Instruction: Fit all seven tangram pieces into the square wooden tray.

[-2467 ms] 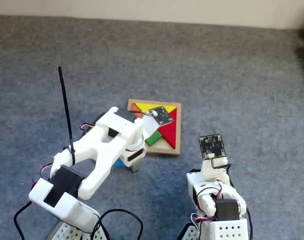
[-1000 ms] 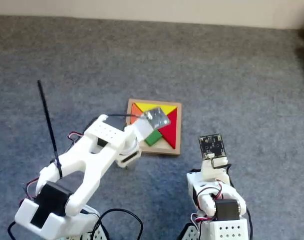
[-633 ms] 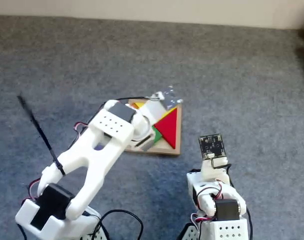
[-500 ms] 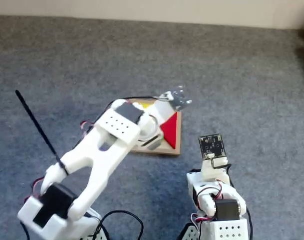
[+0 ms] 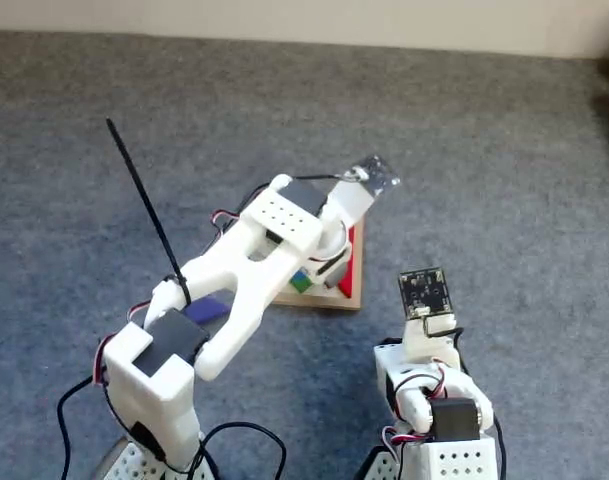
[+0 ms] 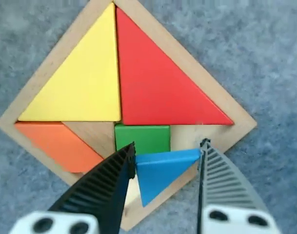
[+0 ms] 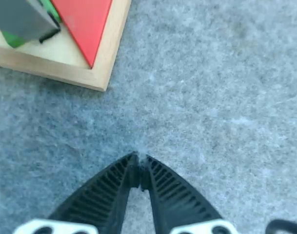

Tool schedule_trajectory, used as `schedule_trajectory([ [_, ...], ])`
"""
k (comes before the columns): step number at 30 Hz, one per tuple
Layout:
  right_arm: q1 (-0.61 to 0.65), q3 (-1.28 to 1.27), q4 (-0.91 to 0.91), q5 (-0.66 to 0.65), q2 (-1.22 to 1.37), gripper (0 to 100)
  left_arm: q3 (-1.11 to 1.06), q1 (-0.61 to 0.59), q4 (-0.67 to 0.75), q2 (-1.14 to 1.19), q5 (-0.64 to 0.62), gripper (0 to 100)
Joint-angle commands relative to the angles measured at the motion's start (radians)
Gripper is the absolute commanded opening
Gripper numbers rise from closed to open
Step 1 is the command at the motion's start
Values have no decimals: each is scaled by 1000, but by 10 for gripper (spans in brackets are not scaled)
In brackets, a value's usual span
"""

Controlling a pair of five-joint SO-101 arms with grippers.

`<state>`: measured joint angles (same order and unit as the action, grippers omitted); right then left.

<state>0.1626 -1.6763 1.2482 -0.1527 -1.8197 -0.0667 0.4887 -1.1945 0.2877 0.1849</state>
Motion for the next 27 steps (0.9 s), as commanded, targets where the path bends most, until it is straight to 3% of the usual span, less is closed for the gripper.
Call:
schedule_trajectory([
  [1, -10, -143, 10, 5, -33, 17, 50, 33, -12, -2, -15, 264],
  [4, -10, -143, 10, 5, -33, 17, 58, 33, -31, -2, -68, 306],
  [14, -10, -143, 10, 5, -33, 17, 44, 4, -63, -94, -72, 271],
  [24, -10, -143, 10, 5, -33, 17, -166, -36, -66, -288, -14, 239],
  [27, -12, -143, 10, 5, -33, 17, -239, -70, 9, -288, 6, 236],
])
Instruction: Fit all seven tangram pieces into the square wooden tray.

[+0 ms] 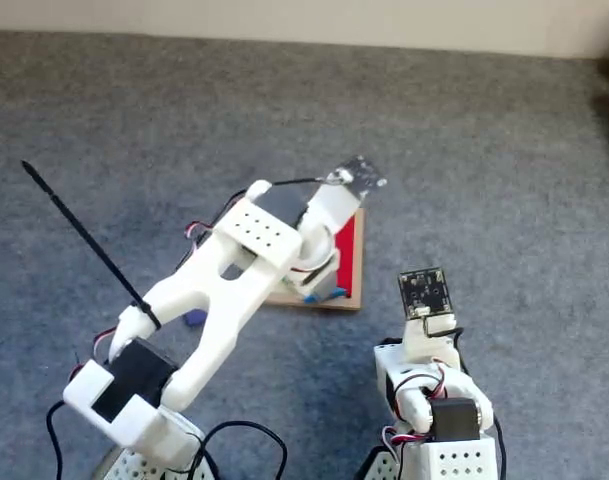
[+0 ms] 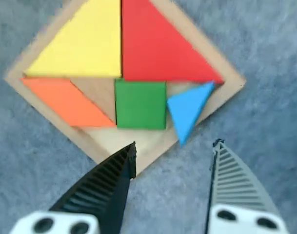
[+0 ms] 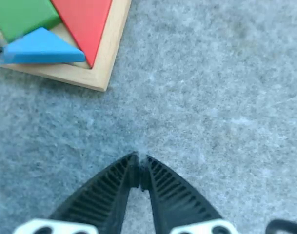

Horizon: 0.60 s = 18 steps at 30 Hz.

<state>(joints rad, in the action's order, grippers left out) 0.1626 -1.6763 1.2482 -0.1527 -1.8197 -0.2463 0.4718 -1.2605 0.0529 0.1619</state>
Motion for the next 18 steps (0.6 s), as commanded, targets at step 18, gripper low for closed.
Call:
schedule_trajectory([
  [18, -12, -143, 10, 5, -33, 17, -159, -77, 195, -53, 26, 238],
])
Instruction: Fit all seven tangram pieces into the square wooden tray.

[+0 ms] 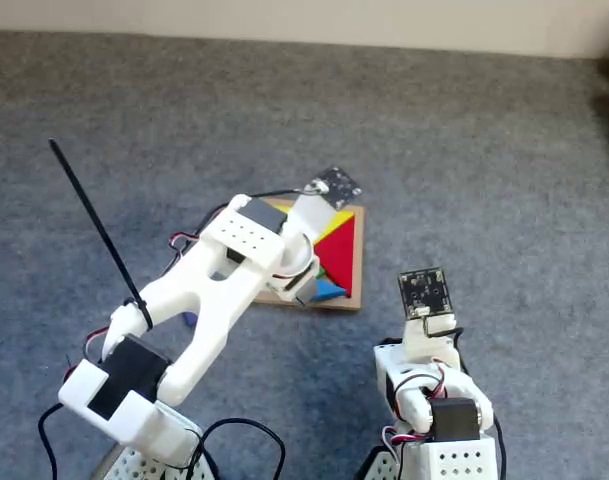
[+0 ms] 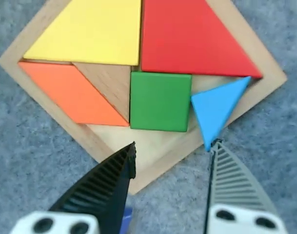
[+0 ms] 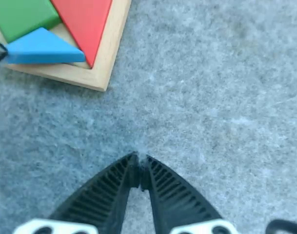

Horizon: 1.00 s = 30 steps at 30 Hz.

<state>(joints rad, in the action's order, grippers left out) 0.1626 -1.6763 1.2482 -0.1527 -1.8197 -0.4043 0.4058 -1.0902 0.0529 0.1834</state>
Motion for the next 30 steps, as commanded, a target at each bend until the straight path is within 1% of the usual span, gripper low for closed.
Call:
schedule_trajectory([
  [1, -12, -143, 10, 5, -33, 17, -1, -12, 25, -53, 5, 238],
  [13, -12, -143, 10, 5, -33, 17, -1, -12, 29, -51, 5, 239],
  [17, -12, -143, 10, 5, -33, 17, -2, -12, 61, -45, 2, 239],
  [24, -12, -143, 10, 5, -33, 17, 58, -12, 77, 67, 2, 239],
  [30, -12, -143, 10, 5, -33, 17, 71, -12, 77, 90, 2, 235],
])
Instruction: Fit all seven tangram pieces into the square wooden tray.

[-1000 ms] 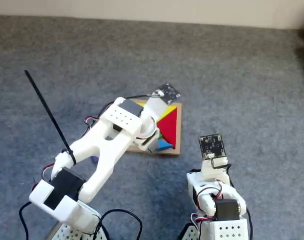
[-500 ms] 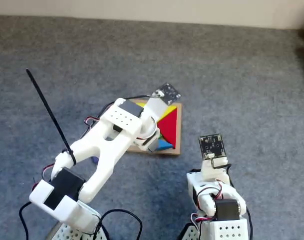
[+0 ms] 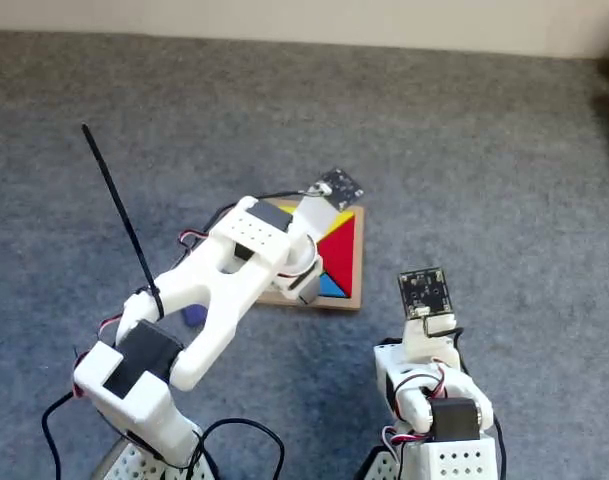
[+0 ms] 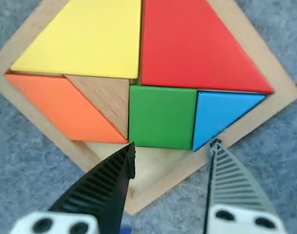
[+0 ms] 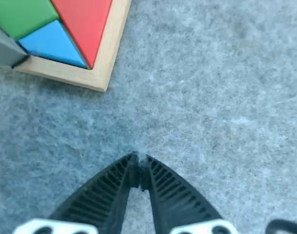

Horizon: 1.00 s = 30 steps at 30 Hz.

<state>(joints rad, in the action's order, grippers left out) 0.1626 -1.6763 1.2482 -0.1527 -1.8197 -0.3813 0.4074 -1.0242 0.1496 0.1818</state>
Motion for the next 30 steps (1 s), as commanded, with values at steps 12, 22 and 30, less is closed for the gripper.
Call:
schedule_trajectory([
  [12, -12, -143, 10, 5, -33, 17, 39, -91, -94, -222, -57, 236],
  [22, -12, -143, 10, 5, -33, 17, 7, -153, -152, -395, -55, 236],
  [30, -12, -143, 10, 5, -33, 17, -105, -286, -190, -631, -52, 239],
])
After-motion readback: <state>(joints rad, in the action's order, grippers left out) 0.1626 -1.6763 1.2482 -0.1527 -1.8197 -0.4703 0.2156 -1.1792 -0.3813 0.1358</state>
